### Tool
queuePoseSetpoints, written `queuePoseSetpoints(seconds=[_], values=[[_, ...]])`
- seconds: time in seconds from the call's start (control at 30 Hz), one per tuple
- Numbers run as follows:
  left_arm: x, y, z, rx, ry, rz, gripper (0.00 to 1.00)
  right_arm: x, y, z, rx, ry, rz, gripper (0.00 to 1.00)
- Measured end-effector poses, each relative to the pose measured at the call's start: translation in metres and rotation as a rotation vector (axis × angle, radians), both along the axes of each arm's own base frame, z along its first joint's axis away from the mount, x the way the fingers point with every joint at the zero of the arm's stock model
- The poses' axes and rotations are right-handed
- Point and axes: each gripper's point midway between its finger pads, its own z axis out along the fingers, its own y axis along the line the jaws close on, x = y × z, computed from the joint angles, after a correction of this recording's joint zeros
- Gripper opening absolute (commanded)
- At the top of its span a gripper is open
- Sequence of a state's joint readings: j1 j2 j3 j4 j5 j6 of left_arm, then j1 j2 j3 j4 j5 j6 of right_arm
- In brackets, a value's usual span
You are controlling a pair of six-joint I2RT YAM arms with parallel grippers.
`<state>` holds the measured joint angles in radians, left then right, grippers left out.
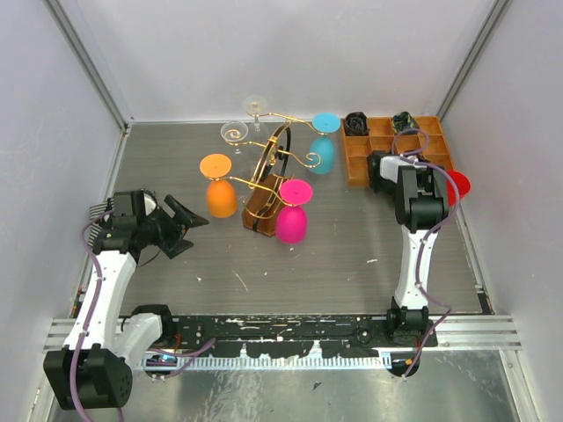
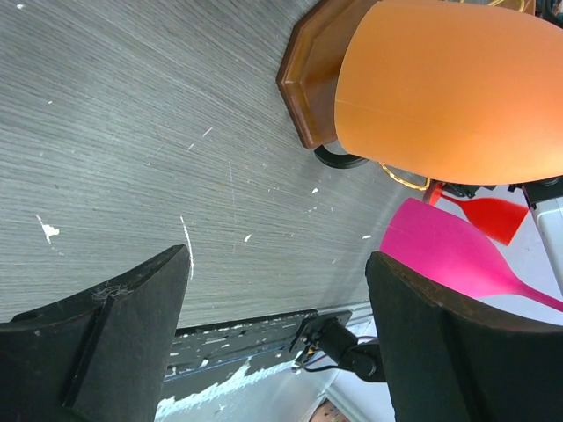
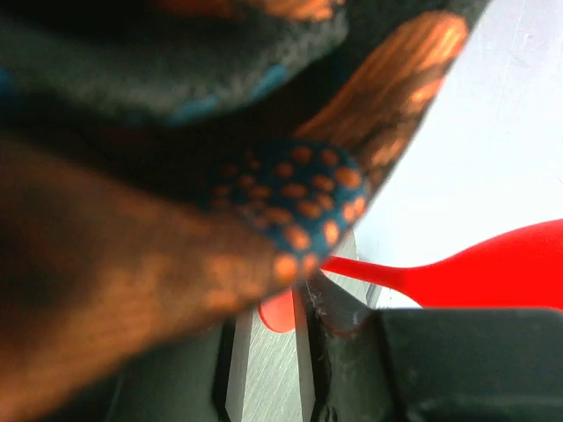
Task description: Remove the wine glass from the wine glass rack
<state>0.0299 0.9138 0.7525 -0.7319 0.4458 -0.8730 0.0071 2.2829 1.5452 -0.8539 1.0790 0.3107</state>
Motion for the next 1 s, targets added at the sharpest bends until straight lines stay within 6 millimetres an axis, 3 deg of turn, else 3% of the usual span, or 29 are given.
queuePoseSetpoints(seconds=[0.33,0.6,0.77,0.9,1.0], values=[[-0.001,0.0,-0.001,0.002,0.01,-0.008,0.89,0.0,0.002,0.001,-0.005,0.0,0.003,0.44],[-0.002,-0.001,-0.002,0.002,0.017,-0.013,0.89,0.0,0.012,0.004,0.025,-0.035,0.017,0.47],[-0.003,-0.001,-0.003,0.003,0.02,-0.016,0.89,0.007,0.036,0.006,0.093,-0.086,0.056,0.47],[-0.005,-0.001,-0.003,0.003,0.028,-0.016,0.89,0.021,0.068,0.006,0.24,-0.166,0.097,0.41],[-0.005,-0.001,0.0,0.004,0.025,-0.016,0.89,0.032,0.094,0.005,0.395,-0.227,0.124,0.44]])
